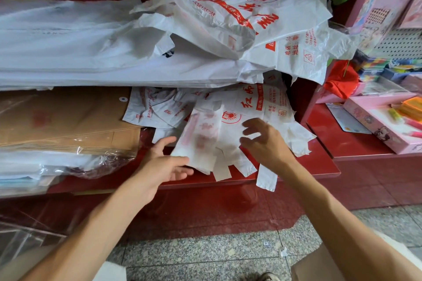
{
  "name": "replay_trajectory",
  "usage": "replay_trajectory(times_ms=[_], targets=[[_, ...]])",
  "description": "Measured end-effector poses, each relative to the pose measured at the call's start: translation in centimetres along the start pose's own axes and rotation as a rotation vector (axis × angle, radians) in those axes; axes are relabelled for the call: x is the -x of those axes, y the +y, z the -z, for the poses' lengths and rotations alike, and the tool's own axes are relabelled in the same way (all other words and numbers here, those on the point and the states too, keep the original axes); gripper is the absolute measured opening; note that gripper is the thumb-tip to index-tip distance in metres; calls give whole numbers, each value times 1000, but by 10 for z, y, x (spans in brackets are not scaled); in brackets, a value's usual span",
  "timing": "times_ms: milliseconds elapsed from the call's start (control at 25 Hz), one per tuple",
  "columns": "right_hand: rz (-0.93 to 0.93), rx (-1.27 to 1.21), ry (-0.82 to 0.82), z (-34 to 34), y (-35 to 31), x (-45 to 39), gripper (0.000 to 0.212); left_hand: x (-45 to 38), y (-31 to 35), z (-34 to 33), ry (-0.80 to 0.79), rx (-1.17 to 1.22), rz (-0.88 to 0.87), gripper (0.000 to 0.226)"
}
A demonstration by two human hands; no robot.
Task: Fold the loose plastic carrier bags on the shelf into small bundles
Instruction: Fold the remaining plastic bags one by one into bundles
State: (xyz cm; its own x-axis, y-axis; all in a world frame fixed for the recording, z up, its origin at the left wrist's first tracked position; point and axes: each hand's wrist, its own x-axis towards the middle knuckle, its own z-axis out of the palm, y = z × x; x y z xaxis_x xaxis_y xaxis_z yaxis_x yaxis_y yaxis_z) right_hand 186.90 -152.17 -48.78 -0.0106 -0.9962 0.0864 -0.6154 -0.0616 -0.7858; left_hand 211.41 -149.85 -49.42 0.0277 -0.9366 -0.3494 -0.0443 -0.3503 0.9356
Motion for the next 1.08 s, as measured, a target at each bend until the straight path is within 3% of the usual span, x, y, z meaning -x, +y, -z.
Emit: replay_trajectory(times_ms=[120,200,280,440,520,720,880,960,1080], targets=[[226,86,-342,-14,-14,19,57,4,-3,-8,-174,-171,-74,63],[368,403,-416,-30,-9,24,74,2,-4,-10,-183,-267,-132,60],[473,620,-303,-44,-1,24,71,1,-6,-10,-110,-429,-216,43],[468,324,-221,-48,-2,20,37,-1,-10,-7,32,-864,-469,15],[445,319,-197,-44,-4,18,33,-4,-11,-7,44,-839,-481,3],[241,108,-133,-38,-3,14,13,-9,-12,-7,49,-712,-308,8],[127,93,-26,-43,2,6,14,-9,-13,-8,84,-623,-270,1],[113,215,-10,-45,4,5,16,-7,-12,-9,117,-613,-264,22],[219,424,28,-48,7,6,27,-10,-16,-7,105,-897,-513,60]])
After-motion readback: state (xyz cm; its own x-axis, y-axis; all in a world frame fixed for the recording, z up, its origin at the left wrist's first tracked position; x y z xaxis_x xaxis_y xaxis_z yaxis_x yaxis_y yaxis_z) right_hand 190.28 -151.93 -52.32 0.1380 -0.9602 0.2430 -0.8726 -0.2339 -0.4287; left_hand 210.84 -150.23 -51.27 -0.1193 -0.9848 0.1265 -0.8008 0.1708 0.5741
